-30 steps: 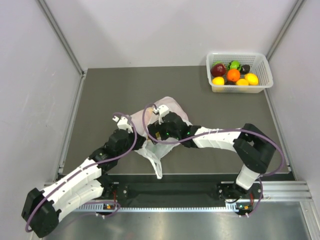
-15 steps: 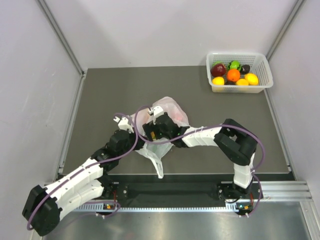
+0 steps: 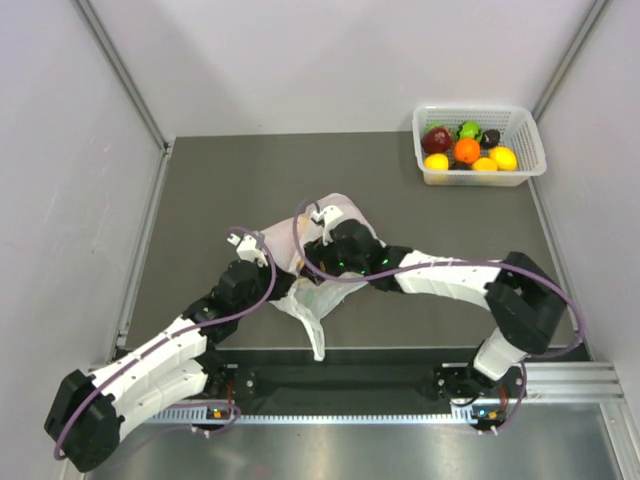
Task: Untie the knot of the plastic bag and take out the fruit
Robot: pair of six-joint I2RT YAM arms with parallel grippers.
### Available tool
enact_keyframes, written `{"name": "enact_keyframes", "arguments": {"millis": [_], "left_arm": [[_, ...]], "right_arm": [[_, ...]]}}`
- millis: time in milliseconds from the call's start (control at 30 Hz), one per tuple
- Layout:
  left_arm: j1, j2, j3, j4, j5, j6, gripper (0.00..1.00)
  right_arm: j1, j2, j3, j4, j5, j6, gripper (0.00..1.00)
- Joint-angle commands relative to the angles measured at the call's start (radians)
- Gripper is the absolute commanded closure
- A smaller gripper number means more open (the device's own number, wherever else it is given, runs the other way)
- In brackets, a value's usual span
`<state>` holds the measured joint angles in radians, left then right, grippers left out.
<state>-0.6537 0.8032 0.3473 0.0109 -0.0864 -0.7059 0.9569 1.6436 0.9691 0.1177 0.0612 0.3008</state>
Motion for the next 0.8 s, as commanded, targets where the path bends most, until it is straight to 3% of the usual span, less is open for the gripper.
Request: {"name": "enact_keyframes", "arguments": {"millis": [0,33,67,233,367,467,600,667,767], "left_arm": [[-0.001,0.010,0.016,0.087,0.020,0.000,1.00],[-0.001,0.013,0.021,0.092,0.023,0.003,1.00],[-0.001,0.019,0.033,0.099,0.025,0.003,1.00],[-0.001,0.073,0.064,0.132,0.036,0.019,1.00],[-0.001,0.128,0.096,0.150,0.063,0.023,1.00],[-0.001,0.154,0.114,0.153,0.082,0.023,1.00],[-0.001,0.156,0.124,0.147,0.082,0.028,1.00],[-0.001,0.148,0.125,0.144,0.080,0.029,1.00],[-0.001,0.142,0.130,0.135,0.080,0.031,1.00]], "right_arm": [[-0.101,-0.126,0.019,-0.220,-0.349,0.034,1.00],[-0.119,-0.152,0.002,-0.246,-0.497,0.017,1.00],[-0.127,-0.178,-0.001,-0.291,-0.542,-0.003,1.00],[-0.142,-0.405,0.032,-0.518,-0.622,-0.147,1.00],[-0.217,-0.533,0.097,-0.530,-0.673,-0.184,1.00],[-0.334,-0.585,0.138,-0.483,-0.701,-0.184,1.00],[-0.585,-0.558,0.187,-0.374,-0.758,-0.125,1.00],[-0.673,-0.500,0.203,-0.319,-0.668,-0.068,0.99],[-0.805,-0.356,0.285,-0.361,-0.343,-0.022,1.00]]}}
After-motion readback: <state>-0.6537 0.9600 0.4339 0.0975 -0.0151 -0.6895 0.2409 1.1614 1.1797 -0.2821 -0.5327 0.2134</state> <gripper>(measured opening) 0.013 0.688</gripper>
